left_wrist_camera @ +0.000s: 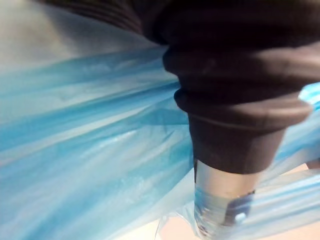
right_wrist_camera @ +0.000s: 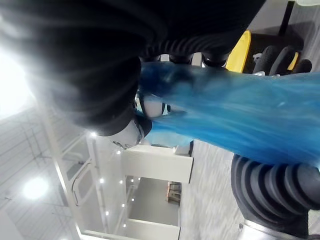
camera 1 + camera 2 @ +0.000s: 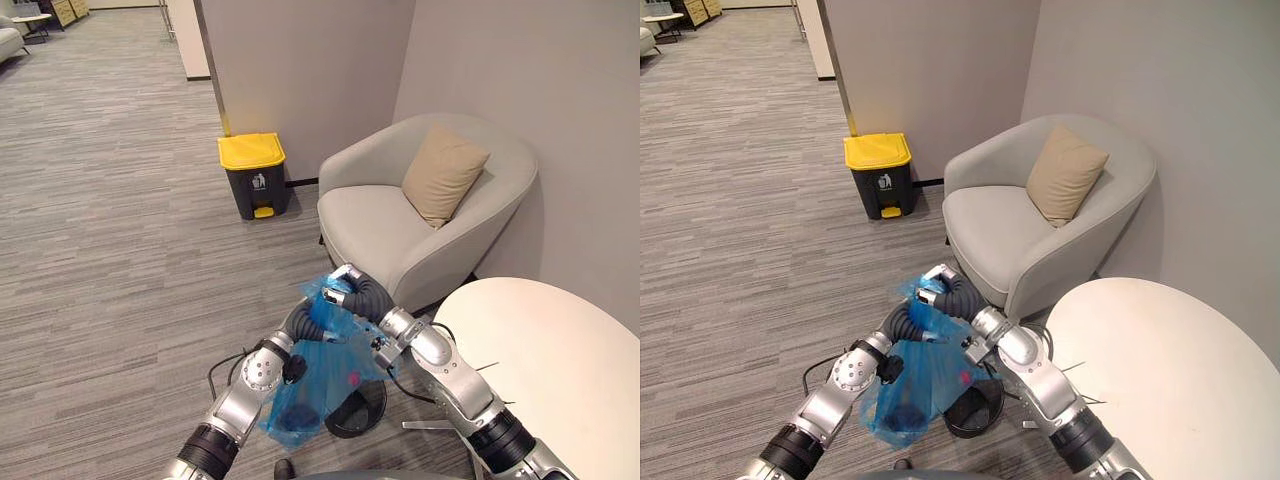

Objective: Gather rubbish on tea table into small bin, then transfer packed bag to large trash can.

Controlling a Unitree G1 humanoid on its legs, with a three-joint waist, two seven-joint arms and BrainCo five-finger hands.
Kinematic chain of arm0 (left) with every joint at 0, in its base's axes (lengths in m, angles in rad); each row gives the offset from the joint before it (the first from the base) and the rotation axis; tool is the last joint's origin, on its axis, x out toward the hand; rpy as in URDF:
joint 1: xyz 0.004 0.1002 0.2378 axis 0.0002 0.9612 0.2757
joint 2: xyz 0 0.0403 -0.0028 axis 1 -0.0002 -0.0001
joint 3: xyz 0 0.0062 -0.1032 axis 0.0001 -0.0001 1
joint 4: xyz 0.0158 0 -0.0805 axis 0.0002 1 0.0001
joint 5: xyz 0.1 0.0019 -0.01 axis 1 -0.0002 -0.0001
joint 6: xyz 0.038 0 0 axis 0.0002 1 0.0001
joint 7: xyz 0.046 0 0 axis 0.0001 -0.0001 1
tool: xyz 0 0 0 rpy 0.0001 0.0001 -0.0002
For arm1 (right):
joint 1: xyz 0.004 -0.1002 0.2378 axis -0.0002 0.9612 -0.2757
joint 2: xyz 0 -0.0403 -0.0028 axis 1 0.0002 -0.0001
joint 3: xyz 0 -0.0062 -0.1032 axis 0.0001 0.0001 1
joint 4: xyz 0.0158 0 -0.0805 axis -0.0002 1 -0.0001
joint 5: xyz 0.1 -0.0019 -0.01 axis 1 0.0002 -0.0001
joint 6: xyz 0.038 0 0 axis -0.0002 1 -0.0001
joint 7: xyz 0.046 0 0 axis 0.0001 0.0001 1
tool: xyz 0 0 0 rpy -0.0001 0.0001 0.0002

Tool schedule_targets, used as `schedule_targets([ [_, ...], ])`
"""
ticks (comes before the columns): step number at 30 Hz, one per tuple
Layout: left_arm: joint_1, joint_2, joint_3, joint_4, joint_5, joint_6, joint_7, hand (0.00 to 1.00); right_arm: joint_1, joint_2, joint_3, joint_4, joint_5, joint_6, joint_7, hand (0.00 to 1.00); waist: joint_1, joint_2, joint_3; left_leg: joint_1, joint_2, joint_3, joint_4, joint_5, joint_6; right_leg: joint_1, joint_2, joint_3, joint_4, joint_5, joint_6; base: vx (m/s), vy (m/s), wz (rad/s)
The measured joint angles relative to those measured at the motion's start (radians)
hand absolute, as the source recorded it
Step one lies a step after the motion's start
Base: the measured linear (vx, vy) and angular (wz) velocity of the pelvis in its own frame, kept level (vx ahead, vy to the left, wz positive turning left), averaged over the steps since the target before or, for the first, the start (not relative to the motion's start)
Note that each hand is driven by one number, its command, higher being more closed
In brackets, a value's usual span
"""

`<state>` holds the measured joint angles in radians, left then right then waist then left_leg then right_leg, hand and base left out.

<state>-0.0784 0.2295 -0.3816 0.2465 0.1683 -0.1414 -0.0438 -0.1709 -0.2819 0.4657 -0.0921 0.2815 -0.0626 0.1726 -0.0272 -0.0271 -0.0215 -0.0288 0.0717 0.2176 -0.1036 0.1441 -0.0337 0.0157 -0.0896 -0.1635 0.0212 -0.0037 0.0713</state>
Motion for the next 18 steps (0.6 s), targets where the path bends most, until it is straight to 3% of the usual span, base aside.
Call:
schedule_targets([
  [18, 0.059, -0.010, 0.036, 0.020, -0.019, 0.000, -0.020, 0.00, -0.076, 0.036, -0.036, 0.000, -0.001, 0.000, -0.019, 1.00, 0.012, -0.004, 0.000, 0.010, 0.002, -0.005, 0.000, 0.000, -0.001, 0.013, 0.001, -0.003, -0.003, 0.000, 0.000, 0.00, 0.000, 0.00],
])
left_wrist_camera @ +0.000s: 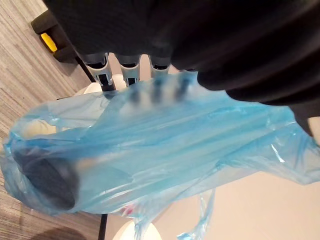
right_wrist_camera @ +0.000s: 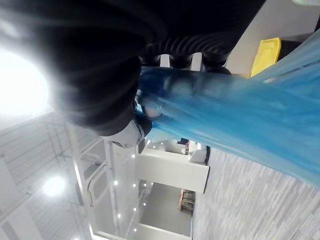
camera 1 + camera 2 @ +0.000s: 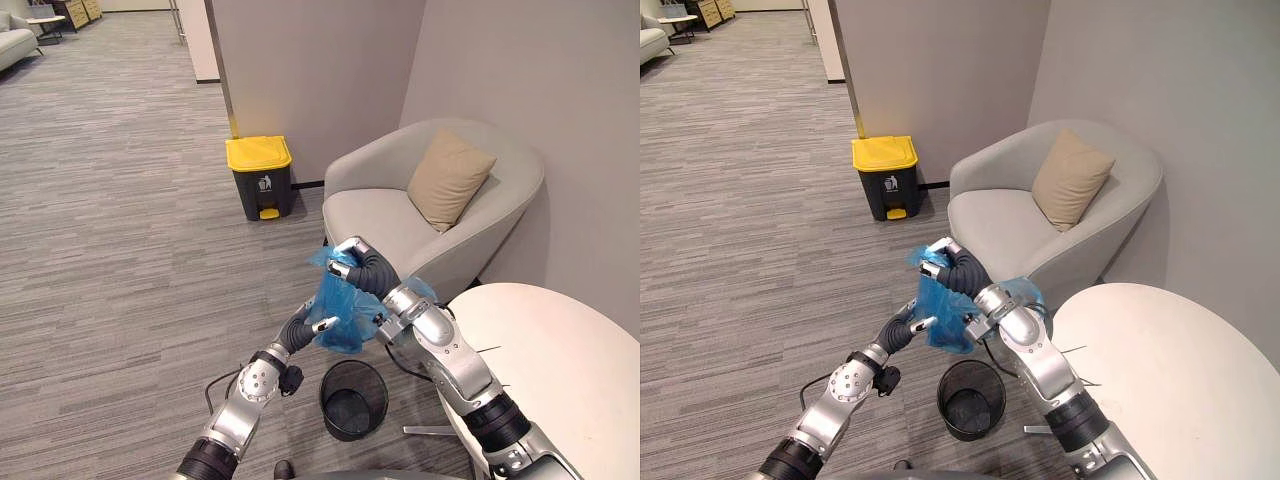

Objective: Gather rubbish on tea table into small bin, then transfer packed bag to large trash can.

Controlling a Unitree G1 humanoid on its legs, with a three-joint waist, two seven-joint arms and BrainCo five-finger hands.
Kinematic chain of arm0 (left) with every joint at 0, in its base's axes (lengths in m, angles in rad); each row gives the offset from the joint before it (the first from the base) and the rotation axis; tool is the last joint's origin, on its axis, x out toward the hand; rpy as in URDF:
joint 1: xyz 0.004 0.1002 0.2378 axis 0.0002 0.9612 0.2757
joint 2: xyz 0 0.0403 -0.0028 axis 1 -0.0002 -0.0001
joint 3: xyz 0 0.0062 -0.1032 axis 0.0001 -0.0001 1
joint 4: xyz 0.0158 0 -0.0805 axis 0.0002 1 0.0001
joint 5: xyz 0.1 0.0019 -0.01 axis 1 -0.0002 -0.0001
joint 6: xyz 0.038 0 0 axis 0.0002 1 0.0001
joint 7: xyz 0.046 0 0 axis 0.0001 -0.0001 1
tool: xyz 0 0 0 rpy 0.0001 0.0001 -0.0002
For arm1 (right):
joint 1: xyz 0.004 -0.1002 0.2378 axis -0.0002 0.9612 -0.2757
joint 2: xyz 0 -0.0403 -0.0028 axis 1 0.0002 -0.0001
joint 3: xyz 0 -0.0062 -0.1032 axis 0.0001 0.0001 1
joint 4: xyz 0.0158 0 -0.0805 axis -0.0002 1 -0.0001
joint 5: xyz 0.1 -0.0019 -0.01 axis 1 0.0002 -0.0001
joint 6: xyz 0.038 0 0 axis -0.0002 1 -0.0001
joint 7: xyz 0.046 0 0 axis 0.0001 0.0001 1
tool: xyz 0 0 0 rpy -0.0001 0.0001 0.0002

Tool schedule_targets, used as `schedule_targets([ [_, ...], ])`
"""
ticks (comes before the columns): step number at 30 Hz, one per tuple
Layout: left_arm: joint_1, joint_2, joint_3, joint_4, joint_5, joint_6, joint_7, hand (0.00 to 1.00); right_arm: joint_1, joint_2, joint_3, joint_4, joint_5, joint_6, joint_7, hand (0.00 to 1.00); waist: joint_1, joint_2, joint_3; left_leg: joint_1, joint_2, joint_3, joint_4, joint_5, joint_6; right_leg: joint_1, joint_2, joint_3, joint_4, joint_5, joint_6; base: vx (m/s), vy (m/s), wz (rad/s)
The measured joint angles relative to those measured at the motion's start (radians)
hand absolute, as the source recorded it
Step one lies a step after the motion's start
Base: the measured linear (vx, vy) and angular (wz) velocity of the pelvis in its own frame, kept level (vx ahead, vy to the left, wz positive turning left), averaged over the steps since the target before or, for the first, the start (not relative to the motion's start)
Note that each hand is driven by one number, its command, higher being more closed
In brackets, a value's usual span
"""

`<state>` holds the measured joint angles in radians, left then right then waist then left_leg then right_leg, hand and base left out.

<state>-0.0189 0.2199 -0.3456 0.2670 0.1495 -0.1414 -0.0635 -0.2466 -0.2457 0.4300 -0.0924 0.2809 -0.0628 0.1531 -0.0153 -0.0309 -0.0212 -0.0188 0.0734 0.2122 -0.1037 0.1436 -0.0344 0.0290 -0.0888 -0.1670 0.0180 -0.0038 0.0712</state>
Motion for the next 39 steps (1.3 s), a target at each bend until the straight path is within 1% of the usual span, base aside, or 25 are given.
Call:
schedule_targets([
  [7, 0.001, 0.002, 0.012, 0.000, 0.020, -0.002, 0.003, 0.00, 0.000, -0.020, -0.007, 0.001, -0.018, 0.000, 0.000, 1.00, 0.000, -0.003, 0.001, 0.003, 0.001, 0.005, 0.000, 0.000, 0.000, 0.000, 0.001, 0.005, -0.001, 0.000, 0.000, 0.00, 0.000, 0.00],
  [9, 0.003, 0.001, 0.033, 0.001, 0.020, -0.005, 0.006, 0.00, 0.000, -0.023, -0.022, 0.008, -0.021, 0.000, 0.000, 1.00, 0.000, -0.003, 0.001, 0.004, 0.002, 0.006, 0.000, 0.000, 0.000, 0.000, 0.002, 0.006, -0.001, 0.000, 0.000, 0.00, 0.000, 0.00],
  [11, 0.006, 0.002, 0.054, 0.003, 0.020, -0.011, 0.024, 0.00, 0.000, -0.022, -0.045, 0.035, -0.048, -0.002, -0.002, 1.00, 0.001, -0.004, 0.001, 0.005, 0.003, 0.006, 0.000, 0.000, 0.000, 0.001, 0.002, 0.006, -0.001, 0.000, -0.001, 0.00, 0.000, 0.00],
  [14, 0.027, 0.001, 0.083, 0.012, 0.017, -0.011, 0.034, 0.00, 0.000, -0.022, -0.067, 0.041, -0.073, -0.003, -0.005, 1.00, 0.000, -0.004, 0.001, 0.006, 0.003, 0.006, 0.000, 0.000, 0.000, 0.002, 0.002, 0.006, -0.001, 0.000, 0.000, 0.00, 0.000, 0.00],
  [17, 0.055, 0.002, 0.104, 0.022, -0.002, -0.008, 0.044, 0.00, 0.000, -0.019, -0.111, 0.042, -0.095, -0.007, -0.020, 1.00, 0.000, -0.006, 0.002, 0.006, 0.003, 0.006, 0.000, 0.000, 0.000, 0.002, 0.002, 0.006, -0.001, 0.000, 0.000, 0.00, 0.000, 0.00],
  [19, 0.071, 0.002, 0.123, 0.022, -0.046, -0.008, 0.044, 0.00, 0.000, -0.018, -0.146, 0.055, -0.106, -0.011, -0.026, 1.00, 0.003, -0.010, 0.001, 0.006, 0.003, 0.004, 0.000, 0.000, 0.000, 0.003, 0.002, 0.004, -0.001, 0.000, 0.000, 0.00, 0.000, 0.00],
  [21, 0.071, 0.005, 0.123, 0.015, -0.072, -0.008, 0.044, 0.00, 0.000, -0.016, -0.148, 0.080, -0.128, -0.011, -0.035, 1.00, 0.004, -0.011, 0.001, 0.006, 0.002, 0.003, 0.000, 0.000, 0.000, 0.004, 0.001, 0.002, -0.001, 0.000, 0.000, 0.00, 0.000, 0.02],
  [26, 0.072, 0.002, 0.123, -0.029, -0.099, -0.008, 0.041, 0.00, 0.006, -0.015, -0.147, 0.114, -0.135, -0.009, -0.040, 1.00, 0.003, -0.012, 0.001, 0.006, 0.002, 0.002, 0.000, 0.000, 0.000, 0.004, 0.001, 0.002, -0.001, 0.000, 0.000, 0.00, 0.000, 0.00],
  [28, 0.072, 0.002, 0.123, -0.052, -0.099, -0.009, 0.039, 0.00, 0.009, -0.014, -0.147, 0.114, -0.135, -0.009, -0.040, 1.00, 0.003, -0.012, 0.001, 0.006, 0.002, 0.001, 0.000, 0.000, 0.000, 0.005, 0.001, 0.001, -0.001, 0.000, 0.000, 0.00, 0.000, 0.00],
  [34, 0.072, 0.003, 0.120, -0.073, -0.096, -0.011, -0.001, 0.00, 0.009, -0.012, -0.154, 0.113, -0.134, -0.009, -0.040, 1.00, 0.002, -0.012, 0.001, 0.006, 0.002, 0.001, 0.000, 0.000, 0.000, 0.006, 0.001, 0.000, -0.001, 0.000, 0.000, 0.00, 0.000, 0.00],
  [36, 0.072, 0.004, 0.119, -0.073, -0.086, -0.011, -0.002, 0.00, 0.009, -0.012, -0.154, 0.113, -0.133, -0.009, -0.039, 1.00, 0.001, -0.012, 0.001, 0.006, 0.002, 0.001, 0.000, 0.000, 0.000, 0.005, 0.001, 0.000, -0.001, 0.000, 0.000, 0.00, 0.000, 0.00],
  [39, 0.072, 0.014, 0.111, -0.073, -0.039, -0.011, -0.001, 0.00, 0.009, -0.012, -0.154, 0.111, -0.132, -0.010, -0.039, 1.00, 0.000, -0.012, 0.001, 0.006, 0.002, 0.002, 0.000, 0.000, 0.000, 0.005, 0.001, 0.001, -0.001, 0.000, 0.000, 0.00, 0.000, 0.00],
])
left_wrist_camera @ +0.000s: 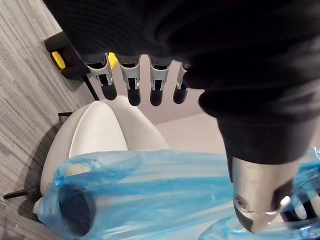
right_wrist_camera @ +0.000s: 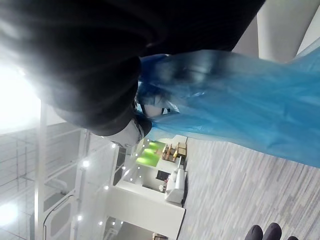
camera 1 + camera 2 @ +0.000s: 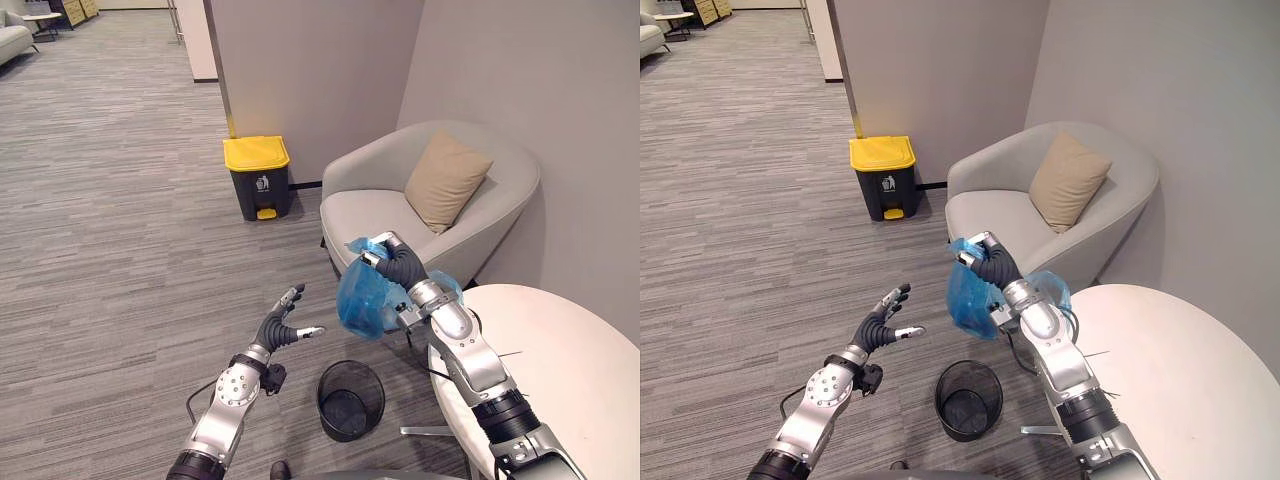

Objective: Gather rubbish on tea table into small bin, then transfer packed bag to large trash can.

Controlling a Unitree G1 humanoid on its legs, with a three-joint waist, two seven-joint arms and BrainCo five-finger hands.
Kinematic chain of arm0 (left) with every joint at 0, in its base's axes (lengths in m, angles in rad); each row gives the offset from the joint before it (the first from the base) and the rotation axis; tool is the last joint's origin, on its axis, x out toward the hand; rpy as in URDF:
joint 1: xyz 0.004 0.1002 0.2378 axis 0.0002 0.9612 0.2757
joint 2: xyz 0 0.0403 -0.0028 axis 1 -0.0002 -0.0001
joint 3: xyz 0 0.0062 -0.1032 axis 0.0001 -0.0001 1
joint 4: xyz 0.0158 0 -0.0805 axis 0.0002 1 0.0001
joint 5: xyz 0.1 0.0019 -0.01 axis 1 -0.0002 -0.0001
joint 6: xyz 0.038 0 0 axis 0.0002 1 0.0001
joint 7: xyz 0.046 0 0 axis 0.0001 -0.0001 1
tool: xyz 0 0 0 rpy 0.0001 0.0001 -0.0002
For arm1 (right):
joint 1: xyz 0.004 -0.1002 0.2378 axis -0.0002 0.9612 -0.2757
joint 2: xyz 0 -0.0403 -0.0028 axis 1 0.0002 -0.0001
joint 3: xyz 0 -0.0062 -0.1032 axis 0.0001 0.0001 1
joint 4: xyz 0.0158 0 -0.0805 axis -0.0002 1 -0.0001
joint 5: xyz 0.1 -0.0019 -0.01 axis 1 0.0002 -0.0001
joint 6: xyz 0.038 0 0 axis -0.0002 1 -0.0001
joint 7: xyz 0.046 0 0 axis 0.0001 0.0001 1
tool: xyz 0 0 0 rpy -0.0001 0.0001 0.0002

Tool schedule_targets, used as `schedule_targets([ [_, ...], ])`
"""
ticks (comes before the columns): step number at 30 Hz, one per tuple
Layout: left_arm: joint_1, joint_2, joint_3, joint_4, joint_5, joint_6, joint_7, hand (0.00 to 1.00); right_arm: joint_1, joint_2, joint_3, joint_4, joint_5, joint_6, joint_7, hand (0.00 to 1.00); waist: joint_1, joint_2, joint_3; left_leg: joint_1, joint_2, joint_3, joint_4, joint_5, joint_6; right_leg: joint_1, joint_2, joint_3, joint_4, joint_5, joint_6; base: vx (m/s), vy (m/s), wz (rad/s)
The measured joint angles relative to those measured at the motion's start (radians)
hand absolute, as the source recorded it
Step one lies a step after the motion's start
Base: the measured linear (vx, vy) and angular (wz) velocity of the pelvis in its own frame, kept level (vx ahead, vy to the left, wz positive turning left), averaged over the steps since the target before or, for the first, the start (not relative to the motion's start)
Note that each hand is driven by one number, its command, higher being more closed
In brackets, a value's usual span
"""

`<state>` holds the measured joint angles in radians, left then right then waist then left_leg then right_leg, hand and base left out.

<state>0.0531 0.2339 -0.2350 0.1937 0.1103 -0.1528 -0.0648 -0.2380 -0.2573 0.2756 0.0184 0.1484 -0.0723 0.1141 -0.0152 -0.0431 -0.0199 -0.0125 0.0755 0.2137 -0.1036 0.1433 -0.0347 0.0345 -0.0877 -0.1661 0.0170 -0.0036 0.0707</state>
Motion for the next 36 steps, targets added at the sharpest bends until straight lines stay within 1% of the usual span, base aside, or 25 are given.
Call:
schedule_targets([
  [2, 0.000, 0.003, -0.002, 0.000, 0.035, 0.000, 0.002, 0.00, 0.000, 0.000, 0.000, -0.003, 0.000, 0.000, 0.000, 1.00, 0.000, 0.000, 0.000, 0.001, 0.000, 0.001, 0.000, 0.000, 0.000, 0.000, 0.000, 0.001, 0.000, 0.000, 0.000, 0.00, 0.000, 0.00],
  [4, -0.001, 0.009, -0.009, 0.000, 0.099, -0.005, 0.008, 0.00, 0.000, 0.000, 0.001, -0.004, 0.000, -0.003, 0.000, 1.00, -0.001, 0.000, 0.000, 0.002, 0.000, 0.003, 0.000, -0.002, -0.003, 0.000, 0.000, 0.002, 0.000, 0.000, 0.000, 0.00, 0.000, 0.00],
  [5, -0.005, 0.015, -0.023, 0.000, 0.142, -0.005, 0.023, 0.00, 0.000, -0.001, 0.004, -0.004, 0.000, -0.006, 0.000, 1.00, -0.001, 0.000, 0.000, 0.002, 0.001, 0.003, 0.000, -0.002, -0.003, 0.000, 0.000, 0.003, 0.000, 0.000, 0.000, 0.00, 0.000, 0.00],
  [8, -0.021, 0.019, -0.040, 0.000, 0.222, -0.005, 0.053, 0.00, 0.000, -0.001, 0.020, -0.004, 0.000, -0.014, 0.000, 1.00, -0.001, 0.000, 0.000, 0.002, 0.001, 0.003, 0.000, -0.002, -0.003, 0.000, 0.000, 0.003, 0.000, 0.000, 0.000, 0.00, 0.000, 0.00],
  [11, -0.041, 0.022, -0.040, 0.000, 0.272, -0.006, 0.087, 0.00, 0.000, -0.002, 0.028, -0.004, -0.001, -0.023, 0.000, 1.00, -0.001, 0.000, 0.000, 0.002, 0.001, 0.004, 0.000, -0.002, -0.003, 0.000, 0.000, 0.004, -0.001, 0.000, 0.000, 0.00, 0.000, 0.00],
  [14, -0.045, 0.026, -0.046, 0.001, 0.317, -0.006, 0.091, 0.00, 0.000, -0.005, 0.057, -0.004, 0.000, -0.031, 0.005, 1.00, -0.002, 0.000, 0.000, 0.002, 0.001, 0.004, 0.000, -0.002, -0.003, 0.000, 0.000, 0.004, -0.002, 0.000, 0.000, 0.00, 0.000, 0.00],
  [19, -0.052, 0.027, -0.086, 0.007, 0.337, -0.010, 0.085, 0.00, 0.000, -0.005, 0.058, -0.007, 0.010, -0.034, 0.022, 1.00, 0.001, -0.001, 0.000, 0.002, 0.001, 0.004, 0.000, -0.002, -0.003, 0.000, 0.000, 0.004, -0.002, 0.000, 0.000, 0.00, 0.000, 0.00],
  [24, -0.053, 0.031, -0.105, 0.018, 0.342, -0.012, 0.079, 0.00, -0.001, -0.008, 0.063, -0.067, 0.050, -0.038, 0.022, 1.00, 0.001, -0.001, 0.000, 0.002, 0.001, 0.004, 0.000, -0.002, -0.003, 0.000, 0.001, 0.004, -0.001, 0.000, 0.000, 0.00, 0.000, 0.00],
  [26, -0.052, 0.036, -0.125, 0.038, 0.342, -0.021, 0.067, 0.00, -0.013, -0.008, 0.082, -0.087, 0.064, -0.042, 0.022, 1.00, 0.000, -0.001, 0.000, 0.002, 0.001, 0.004, 0.000, -0.002, -0.003, 0.000, 0.001, 0.005, -0.001, 0.000, 0.000, 0.00, 0.000, 0.00],
  [29, -0.052, 0.036, -0.138, 0.051, 0.342, -0.022, 0.064, 0.00, -0.034, -0.007, 0.109, -0.103, 0.080, -0.042, 0.028, 1.00, 0.000, -0.001, 0.000, 0.002, 0.001, 0.005, 0.000, -0.002, -0.003, 0.000, 0.001, 0.005, -0.001, 0.000, 0.000, 0.00, 0.000, 0.00],
  [31, -0.052, 0.036, -0.137, 0.050, 0.342, -0.026, 0.065, 0.00, -0.041, -0.004, 0.132, -0.128, 0.104, -0.042, 0.039, 1.00, 0.001, 0.000, 0.000, 0.003, -0.005, 0.005, 0.000, -0.002, -0.003, 0.000, 0.001, 0.005, 0.000, 0.000, 0.000, 0.00, 0.000, 0.00],
  [36, -0.055, 0.024, -0.134, 0.036, 0.333, -0.028, 0.067, 0.00, -0.079, 0.019, 0.187, -0.193, 0.204, -0.042, 0.070, 1.00, 0.000, 0.000, 0.000, 0.005, -0.007, 0.008, 0.000, -0.002, -0.003, 0.000, 0.006, 0.007, 0.001, -0.001, 0.000, 0.00, 0.000, 0.00],
])
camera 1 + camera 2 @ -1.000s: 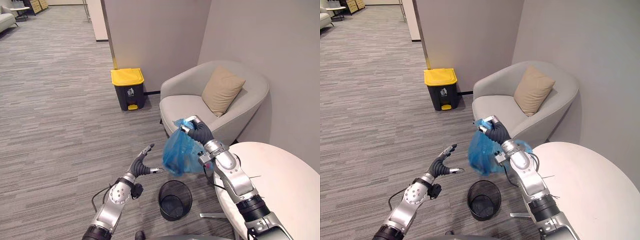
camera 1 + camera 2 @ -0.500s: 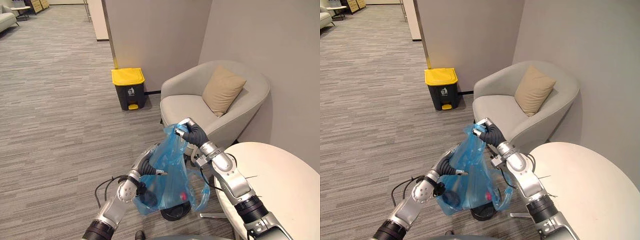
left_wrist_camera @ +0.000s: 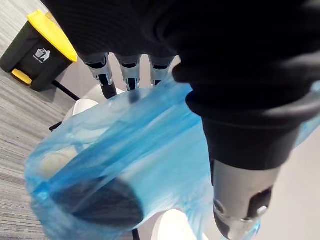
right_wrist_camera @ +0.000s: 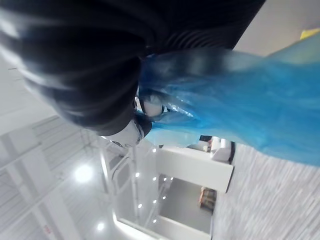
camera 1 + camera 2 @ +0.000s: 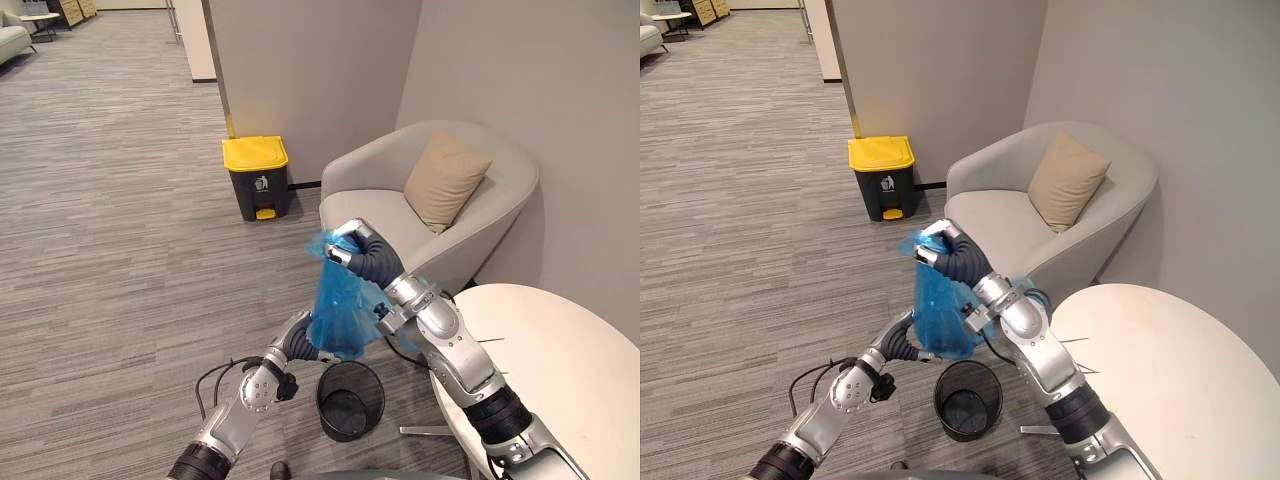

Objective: Gather rubbish on tea table into small bin, then transfer packed bag to large trash can.

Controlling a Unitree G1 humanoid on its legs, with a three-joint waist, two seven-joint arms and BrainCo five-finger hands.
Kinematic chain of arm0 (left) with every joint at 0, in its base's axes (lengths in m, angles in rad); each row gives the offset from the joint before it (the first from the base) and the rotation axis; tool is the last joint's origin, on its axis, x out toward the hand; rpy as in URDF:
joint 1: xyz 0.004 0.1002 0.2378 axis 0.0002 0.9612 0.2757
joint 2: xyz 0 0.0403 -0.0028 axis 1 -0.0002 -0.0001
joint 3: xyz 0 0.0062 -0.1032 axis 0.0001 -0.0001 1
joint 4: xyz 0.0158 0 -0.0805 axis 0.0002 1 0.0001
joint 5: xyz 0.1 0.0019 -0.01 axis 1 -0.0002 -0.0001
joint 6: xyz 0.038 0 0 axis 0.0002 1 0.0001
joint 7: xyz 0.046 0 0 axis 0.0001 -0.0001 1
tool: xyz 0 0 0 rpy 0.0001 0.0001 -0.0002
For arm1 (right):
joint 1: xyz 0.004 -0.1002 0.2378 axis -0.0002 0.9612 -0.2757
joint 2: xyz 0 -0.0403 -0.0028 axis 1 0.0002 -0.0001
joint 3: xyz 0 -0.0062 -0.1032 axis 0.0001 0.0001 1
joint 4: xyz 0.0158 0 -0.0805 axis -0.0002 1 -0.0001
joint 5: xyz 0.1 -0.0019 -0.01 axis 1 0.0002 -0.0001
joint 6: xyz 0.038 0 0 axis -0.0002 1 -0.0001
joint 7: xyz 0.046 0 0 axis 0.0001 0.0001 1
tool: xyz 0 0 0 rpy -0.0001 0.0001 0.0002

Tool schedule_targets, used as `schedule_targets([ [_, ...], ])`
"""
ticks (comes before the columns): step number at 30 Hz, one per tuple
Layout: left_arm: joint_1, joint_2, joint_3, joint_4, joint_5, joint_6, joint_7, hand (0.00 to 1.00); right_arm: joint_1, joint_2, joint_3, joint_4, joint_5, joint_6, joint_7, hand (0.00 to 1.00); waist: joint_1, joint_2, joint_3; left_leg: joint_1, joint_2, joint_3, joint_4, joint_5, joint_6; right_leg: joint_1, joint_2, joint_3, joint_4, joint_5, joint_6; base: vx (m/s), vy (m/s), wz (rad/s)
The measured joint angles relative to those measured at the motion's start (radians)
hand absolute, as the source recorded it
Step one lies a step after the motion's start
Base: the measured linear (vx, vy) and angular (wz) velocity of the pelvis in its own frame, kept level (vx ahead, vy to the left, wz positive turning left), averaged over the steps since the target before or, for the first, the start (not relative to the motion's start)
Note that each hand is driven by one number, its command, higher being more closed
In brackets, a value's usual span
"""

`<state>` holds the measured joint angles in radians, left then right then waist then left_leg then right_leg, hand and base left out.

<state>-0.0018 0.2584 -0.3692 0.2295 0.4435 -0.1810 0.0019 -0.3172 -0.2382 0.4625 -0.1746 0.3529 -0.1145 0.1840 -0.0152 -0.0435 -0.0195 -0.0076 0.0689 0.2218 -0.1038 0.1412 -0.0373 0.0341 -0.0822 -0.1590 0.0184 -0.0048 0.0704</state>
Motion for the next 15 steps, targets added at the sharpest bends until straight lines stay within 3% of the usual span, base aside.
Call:
schedule_targets([
  [5, 0.001, -0.028, 0.024, -0.052, 0.002, 0.006, 0.028, 0.00, -0.008, 0.033, 0.037, -0.051, 0.046, -0.013, 0.037, 1.00, 0.002, 0.000, 0.000, 0.005, 0.000, 0.001, 0.000, 0.000, 0.000, -0.001, -0.001, 0.001, 0.013, -0.009, -0.006, 0.00, 0.000, 0.00],
  [15, 0.000, -0.061, 0.052, -0.074, 0.042, 0.058, 0.068, 0.00, -0.007, 0.033, 0.075, -0.047, 0.047, -0.011, 0.037, 1.00, 0.001, 0.001, 0.000, 0.005, -0.001, 0.001, 0.000, 0.000, 0.000, -0.002, -0.002, 0.000, 0.015, -0.012, -0.004, 0.00, 0.000, 0.00],
])
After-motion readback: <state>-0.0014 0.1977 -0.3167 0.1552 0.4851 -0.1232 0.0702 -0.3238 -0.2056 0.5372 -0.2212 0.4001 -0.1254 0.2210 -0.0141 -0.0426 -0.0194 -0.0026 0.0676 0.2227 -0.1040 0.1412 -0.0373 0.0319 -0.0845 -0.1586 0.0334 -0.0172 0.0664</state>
